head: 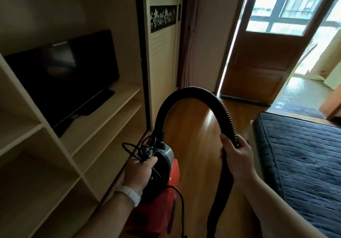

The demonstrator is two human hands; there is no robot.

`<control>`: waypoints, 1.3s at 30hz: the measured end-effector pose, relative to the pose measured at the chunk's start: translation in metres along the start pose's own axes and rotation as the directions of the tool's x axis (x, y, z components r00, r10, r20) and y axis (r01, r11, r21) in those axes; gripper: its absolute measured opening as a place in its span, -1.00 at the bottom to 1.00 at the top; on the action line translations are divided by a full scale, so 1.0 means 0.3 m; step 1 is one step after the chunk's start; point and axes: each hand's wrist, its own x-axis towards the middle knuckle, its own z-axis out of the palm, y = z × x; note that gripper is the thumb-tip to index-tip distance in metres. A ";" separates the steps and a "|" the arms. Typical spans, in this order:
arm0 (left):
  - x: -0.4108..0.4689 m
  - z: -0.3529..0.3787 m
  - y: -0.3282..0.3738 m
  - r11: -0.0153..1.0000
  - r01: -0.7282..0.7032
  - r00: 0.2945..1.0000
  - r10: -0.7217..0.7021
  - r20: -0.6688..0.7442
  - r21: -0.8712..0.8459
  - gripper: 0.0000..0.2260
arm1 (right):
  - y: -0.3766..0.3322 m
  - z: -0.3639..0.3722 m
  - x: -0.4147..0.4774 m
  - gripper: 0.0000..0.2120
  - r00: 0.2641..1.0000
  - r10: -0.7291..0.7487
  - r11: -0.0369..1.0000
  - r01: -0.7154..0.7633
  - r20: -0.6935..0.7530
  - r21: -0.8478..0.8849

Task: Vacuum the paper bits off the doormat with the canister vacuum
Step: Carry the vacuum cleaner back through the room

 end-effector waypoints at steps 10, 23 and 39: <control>0.558 0.085 0.213 0.987 -0.122 0.986 0.109 0.123 0.106 -0.75 | -0.024 0.184 0.355 -0.77 0.977 -0.051 0.997 0.039 -0.208 -0.061; 1.057 0.579 0.394 0.993 -0.041 0.987 0.023 0.160 0.112 -0.86 | 0.184 0.211 1.064 -0.80 0.976 0.054 0.999 -0.052 -0.211 0.015; 1.599 1.261 0.730 0.987 -0.090 0.981 0.065 0.184 0.132 -0.90 | 0.249 -0.004 1.916 -0.76 0.963 0.013 0.999 -0.021 -0.270 -0.026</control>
